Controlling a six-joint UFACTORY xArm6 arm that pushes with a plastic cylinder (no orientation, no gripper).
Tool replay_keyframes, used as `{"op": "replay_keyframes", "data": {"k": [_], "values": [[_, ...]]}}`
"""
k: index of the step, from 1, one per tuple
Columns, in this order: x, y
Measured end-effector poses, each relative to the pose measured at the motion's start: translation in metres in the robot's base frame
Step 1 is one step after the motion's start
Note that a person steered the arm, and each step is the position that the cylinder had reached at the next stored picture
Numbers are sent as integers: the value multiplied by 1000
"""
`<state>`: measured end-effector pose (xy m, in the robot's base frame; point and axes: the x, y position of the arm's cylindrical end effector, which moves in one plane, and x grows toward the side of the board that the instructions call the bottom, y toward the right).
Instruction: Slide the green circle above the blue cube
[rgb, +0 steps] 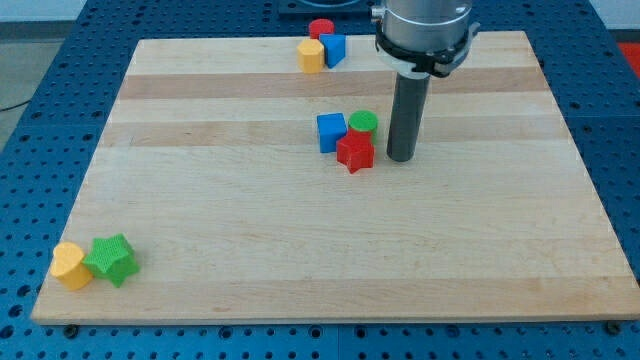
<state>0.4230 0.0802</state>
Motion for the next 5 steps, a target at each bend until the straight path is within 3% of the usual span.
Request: {"op": "replay_keyframes", "data": {"k": [4,5], "values": [[-31,-49],[-59,-62]]}}
